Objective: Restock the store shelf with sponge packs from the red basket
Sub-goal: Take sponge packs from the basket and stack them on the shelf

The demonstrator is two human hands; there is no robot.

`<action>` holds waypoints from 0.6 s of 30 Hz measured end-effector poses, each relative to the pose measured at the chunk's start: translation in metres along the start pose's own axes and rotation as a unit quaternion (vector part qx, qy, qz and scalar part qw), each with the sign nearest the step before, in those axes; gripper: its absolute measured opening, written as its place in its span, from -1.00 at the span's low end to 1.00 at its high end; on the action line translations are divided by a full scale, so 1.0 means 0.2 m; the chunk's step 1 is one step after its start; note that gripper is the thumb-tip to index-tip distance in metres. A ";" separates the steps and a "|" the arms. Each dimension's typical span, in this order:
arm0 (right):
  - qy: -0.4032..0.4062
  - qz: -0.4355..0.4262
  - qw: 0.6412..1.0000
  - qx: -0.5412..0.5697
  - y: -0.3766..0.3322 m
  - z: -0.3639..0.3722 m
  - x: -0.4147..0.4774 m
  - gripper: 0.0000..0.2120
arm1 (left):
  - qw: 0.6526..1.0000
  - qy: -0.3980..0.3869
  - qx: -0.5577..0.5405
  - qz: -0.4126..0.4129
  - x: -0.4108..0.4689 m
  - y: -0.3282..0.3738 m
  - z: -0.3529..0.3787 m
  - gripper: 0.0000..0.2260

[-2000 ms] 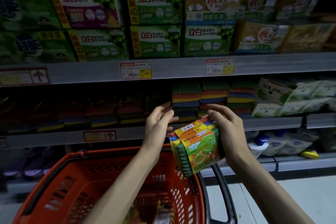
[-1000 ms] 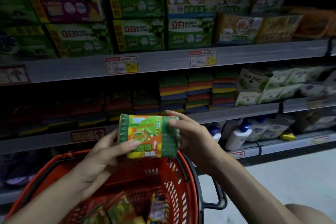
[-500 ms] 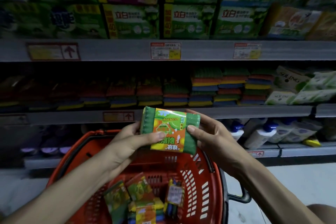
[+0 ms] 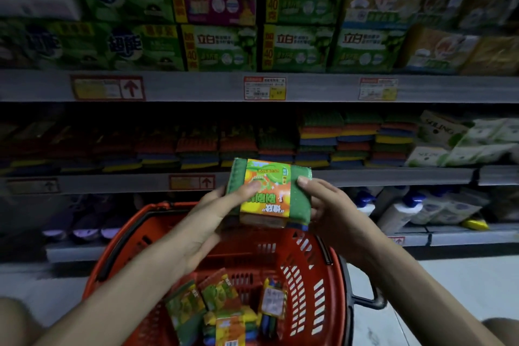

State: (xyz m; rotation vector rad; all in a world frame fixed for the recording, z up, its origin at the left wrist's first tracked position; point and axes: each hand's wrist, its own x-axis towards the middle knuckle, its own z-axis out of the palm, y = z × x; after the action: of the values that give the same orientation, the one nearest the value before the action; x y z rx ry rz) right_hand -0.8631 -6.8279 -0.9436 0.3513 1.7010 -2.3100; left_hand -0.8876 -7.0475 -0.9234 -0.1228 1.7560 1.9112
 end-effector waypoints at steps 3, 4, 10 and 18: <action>0.007 -0.009 1.000 -0.003 -0.06 0.01 -0.05 -0.33 | 0.998 -0.004 -0.054 0.019 -0.01 0.01 -0.01 -0.35; 0.015 -0.013 1.000 0.006 -0.07 0.01 -0.06 -0.32 | 0.997 0.016 -0.067 0.017 -0.03 0.01 0.00 -0.39; 0.100 -0.055 0.988 0.108 -0.02 0.06 -0.08 -0.41 | 0.998 0.041 -0.033 0.019 -0.11 -0.04 -0.04 -0.66; 0.127 -0.102 0.983 0.089 0.03 0.16 0.05 -0.53 | 0.985 0.112 0.054 0.122 -0.09 -0.07 0.05 -0.80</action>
State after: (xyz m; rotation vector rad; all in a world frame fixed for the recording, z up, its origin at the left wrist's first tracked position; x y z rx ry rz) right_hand -0.8727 -6.8609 -0.9434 0.5533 1.7172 -2.6752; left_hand -0.8626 -7.0433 -0.9258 -0.0893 2.1054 2.0313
